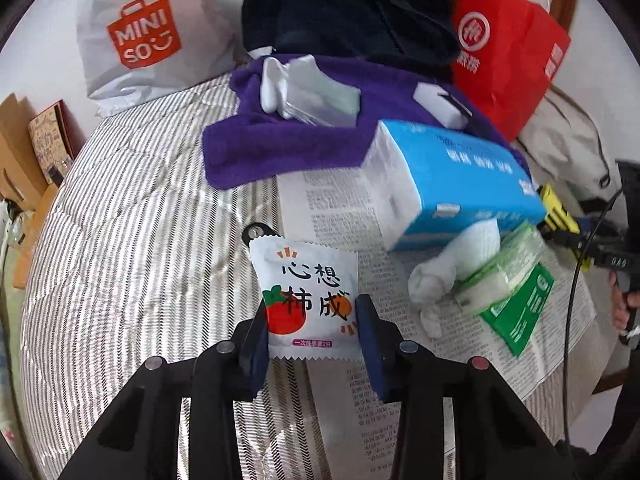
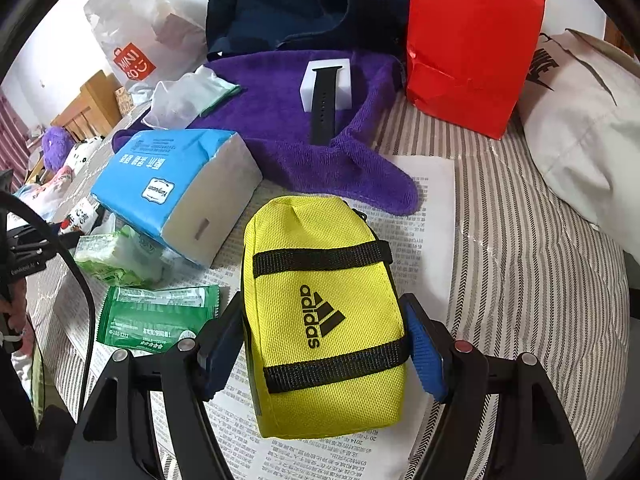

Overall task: Organize soft objects
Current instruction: 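Lower the yellow pouch onto the purple towel and open the right tool while the left tool carries the packet, then lay the snack packet on the mesh bag and open the left tool, then reach down and grasp the black strap piece with the left tool, then grasp the green wet-wipes pack with the right tool and lift it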

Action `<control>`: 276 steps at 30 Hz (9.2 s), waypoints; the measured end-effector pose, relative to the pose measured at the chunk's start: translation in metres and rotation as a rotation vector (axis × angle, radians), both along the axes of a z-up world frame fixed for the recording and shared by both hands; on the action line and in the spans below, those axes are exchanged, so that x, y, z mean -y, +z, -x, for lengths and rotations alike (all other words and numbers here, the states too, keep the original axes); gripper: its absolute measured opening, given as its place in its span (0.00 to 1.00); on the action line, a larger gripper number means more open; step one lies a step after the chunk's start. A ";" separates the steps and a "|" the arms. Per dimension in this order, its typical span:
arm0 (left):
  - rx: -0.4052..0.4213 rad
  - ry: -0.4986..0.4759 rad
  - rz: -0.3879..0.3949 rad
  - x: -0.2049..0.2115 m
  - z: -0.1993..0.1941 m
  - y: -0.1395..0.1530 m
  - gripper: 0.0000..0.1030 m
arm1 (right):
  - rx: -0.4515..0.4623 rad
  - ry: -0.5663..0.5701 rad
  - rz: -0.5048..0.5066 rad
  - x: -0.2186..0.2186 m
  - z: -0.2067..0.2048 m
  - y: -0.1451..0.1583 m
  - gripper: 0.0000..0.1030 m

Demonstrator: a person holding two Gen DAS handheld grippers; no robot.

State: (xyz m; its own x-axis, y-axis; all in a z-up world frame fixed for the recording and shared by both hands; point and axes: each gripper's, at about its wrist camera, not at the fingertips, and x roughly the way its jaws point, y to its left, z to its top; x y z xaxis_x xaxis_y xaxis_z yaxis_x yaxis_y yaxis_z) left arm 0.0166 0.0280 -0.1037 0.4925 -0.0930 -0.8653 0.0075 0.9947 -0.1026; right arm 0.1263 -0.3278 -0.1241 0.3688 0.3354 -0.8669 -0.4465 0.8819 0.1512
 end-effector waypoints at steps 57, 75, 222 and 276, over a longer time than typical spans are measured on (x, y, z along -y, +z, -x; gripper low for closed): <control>0.105 0.013 0.035 -0.030 -0.114 0.057 0.36 | -0.024 0.067 -0.039 -0.121 -0.134 0.028 0.71; 0.093 -0.004 0.062 -0.035 -0.124 0.046 0.36 | -0.069 0.131 0.075 -0.166 -0.156 -0.012 0.72; -0.049 0.050 -0.025 -0.010 -0.046 -0.020 0.21 | -0.150 -0.014 -0.079 -0.020 0.013 0.031 0.84; -0.050 0.049 0.013 -0.033 -0.030 -0.015 0.21 | -0.109 0.068 -0.062 -0.159 0.042 -0.004 0.84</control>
